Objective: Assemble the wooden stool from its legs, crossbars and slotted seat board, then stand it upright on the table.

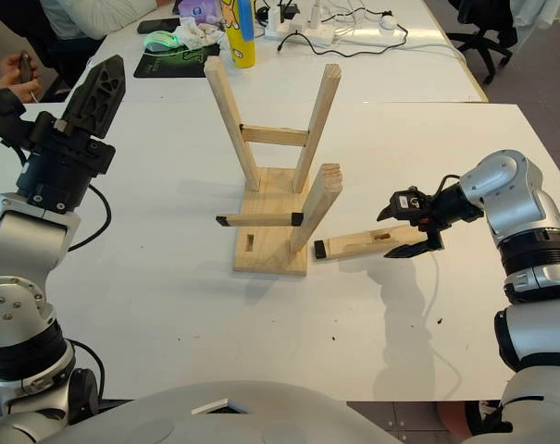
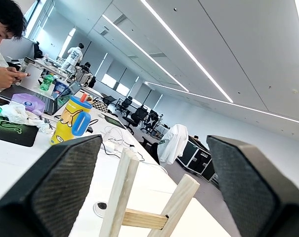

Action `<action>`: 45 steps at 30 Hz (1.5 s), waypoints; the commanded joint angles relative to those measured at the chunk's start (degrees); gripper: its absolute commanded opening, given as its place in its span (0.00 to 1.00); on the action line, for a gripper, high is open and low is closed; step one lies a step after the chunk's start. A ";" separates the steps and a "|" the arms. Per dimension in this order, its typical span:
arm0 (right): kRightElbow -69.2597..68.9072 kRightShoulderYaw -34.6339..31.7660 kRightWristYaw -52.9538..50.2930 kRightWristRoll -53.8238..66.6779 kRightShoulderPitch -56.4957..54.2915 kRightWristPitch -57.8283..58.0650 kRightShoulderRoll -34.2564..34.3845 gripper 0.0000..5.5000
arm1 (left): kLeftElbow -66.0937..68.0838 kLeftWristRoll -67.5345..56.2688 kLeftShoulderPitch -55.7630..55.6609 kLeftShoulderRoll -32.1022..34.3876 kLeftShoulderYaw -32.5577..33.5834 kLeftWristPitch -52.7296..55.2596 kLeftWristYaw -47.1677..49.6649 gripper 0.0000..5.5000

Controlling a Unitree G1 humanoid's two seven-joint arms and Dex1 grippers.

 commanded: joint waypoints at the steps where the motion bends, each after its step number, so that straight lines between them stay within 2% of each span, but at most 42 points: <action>1: 2.72 1.05 -2.38 -3.20 -1.29 -3.78 1.65 0.89 | -0.05 0.34 0.01 0.11 -0.29 -0.06 -0.18 0.71; 8: 8.28 3.18 -6.90 -8.96 -0.39 -8.64 2.93 0.89 | 0.34 0.40 -0.50 0.15 -0.51 -0.03 -0.49 0.71; 20: 12.26 3.16 -9.72 -10.98 -2.25 -12.03 3.97 0.56 | 0.30 0.79 -0.55 -0.26 -0.61 -0.41 -0.35 0.71; 26: 17.25 1.11 -12.66 -11.18 -8.87 -11.78 4.07 0.38 | 0.27 0.90 -0.41 -0.27 -0.49 -0.63 -0.42 0.71; 34: 26.19 -1.66 -19.35 -11.77 -18.20 -11.46 3.28 0.38 | 0.45 0.96 -0.55 -0.07 -0.53 -0.91 -0.53 0.71; 38: 28.97 -5.21 -19.88 -9.55 -24.81 -11.32 1.41 0.38 | 0.39 0.60 -0.79 0.29 -0.40 -0.79 -0.52 0.71; 45: 31.75 -11.66 -29.68 -7.97 -36.97 -8.97 0.49 0.38 | 0.58 0.36 -1.27 0.68 -0.28 -0.63 -0.49 0.71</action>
